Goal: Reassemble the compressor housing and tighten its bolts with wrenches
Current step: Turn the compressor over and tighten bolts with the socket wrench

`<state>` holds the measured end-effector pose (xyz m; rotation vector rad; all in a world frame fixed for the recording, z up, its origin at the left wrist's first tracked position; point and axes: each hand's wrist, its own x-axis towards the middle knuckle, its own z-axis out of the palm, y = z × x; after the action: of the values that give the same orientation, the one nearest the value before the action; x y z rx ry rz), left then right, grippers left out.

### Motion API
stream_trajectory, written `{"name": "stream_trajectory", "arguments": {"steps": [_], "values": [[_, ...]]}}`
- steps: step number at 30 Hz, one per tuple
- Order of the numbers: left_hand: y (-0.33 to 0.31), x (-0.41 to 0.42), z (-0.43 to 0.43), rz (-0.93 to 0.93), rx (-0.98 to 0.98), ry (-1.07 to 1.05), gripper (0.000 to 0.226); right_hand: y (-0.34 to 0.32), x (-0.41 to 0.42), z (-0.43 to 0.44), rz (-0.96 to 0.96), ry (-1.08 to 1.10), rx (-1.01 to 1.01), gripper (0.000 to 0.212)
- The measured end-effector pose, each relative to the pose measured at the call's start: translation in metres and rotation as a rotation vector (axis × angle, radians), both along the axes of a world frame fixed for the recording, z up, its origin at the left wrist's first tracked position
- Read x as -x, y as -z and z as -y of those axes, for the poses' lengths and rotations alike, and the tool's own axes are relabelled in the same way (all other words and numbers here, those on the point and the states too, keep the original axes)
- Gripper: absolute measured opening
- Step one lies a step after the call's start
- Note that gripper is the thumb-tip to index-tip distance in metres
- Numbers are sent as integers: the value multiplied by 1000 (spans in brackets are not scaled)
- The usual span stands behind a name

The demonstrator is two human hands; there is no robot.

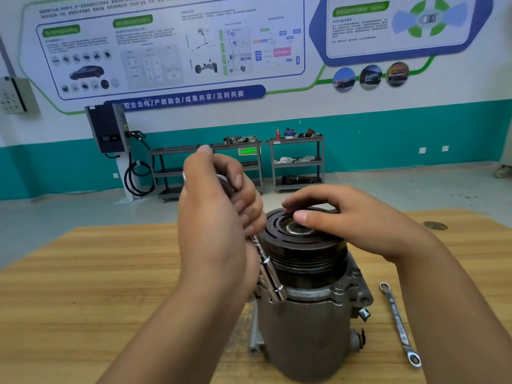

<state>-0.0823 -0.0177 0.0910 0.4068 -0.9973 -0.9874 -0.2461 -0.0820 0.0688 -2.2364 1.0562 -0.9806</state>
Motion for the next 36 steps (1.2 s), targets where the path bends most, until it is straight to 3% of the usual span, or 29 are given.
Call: {"name": "stream_trajectory", "arguments": {"steps": [10, 21, 36], "values": [[-6, 12, 1, 29, 8, -220, 39, 1, -1, 2, -1, 1, 5, 19], [-12, 22, 4, 280, -42, -382, 34, 0, -2, 2, -7, 22, 26, 22], [-4, 29, 5, 361, -37, -433, 34, 1, -4, 3, 11, -7, 25, 22]]}}
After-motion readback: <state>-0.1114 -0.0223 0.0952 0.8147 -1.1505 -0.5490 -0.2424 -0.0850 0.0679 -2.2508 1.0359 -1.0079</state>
